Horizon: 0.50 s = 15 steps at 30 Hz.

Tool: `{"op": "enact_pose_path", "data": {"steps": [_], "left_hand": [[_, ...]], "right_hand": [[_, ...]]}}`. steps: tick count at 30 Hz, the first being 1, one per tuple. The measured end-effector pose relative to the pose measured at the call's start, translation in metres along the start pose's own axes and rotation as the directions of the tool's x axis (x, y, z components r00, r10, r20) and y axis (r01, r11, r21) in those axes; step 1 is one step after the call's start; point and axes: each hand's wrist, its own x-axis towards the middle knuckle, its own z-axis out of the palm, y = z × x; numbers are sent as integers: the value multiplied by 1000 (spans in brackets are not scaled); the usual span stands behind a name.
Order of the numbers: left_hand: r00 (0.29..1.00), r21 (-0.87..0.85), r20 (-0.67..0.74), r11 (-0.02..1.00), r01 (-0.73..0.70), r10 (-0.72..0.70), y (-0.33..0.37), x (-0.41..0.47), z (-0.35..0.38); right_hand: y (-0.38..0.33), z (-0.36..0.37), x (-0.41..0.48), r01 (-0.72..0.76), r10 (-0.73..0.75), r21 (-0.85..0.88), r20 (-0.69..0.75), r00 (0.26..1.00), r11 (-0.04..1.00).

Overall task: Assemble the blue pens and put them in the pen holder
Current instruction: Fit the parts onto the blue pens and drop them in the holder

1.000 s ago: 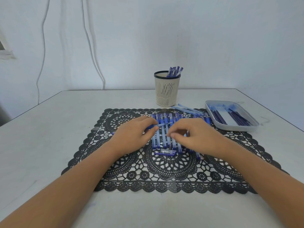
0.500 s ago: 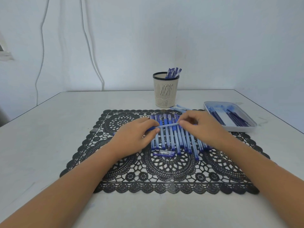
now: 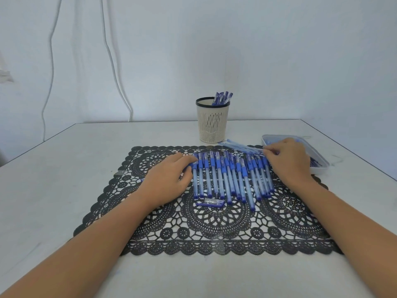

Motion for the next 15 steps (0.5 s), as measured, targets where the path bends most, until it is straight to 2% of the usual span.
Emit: {"op": "enact_pose_path", "data": {"steps": [4, 6, 9, 12, 15], "left_hand": [[1000, -4, -1, 1000, 5, -5, 0, 0, 1], [1000, -1, 0, 1000, 6, -6, 0, 0, 1], [1000, 0, -4, 1000, 3, -3, 1, 1, 0], [1000, 3, -7, 1000, -1, 1, 1, 1, 0], [1000, 6, -7, 1000, -9, 9, 1, 1, 1]], "right_hand": [[-4, 1, 1, 18, 3, -171, 122, 993, 985], [-2, -1, 3, 24, -6, -153, 118, 993, 988], [6, -7, 11, -3, 6, -81, 31, 1000, 997], [19, -16, 20, -91, 93, -144, 12, 996, 985], [31, -21, 26, -168, 198, -278, 82, 977, 946]]}}
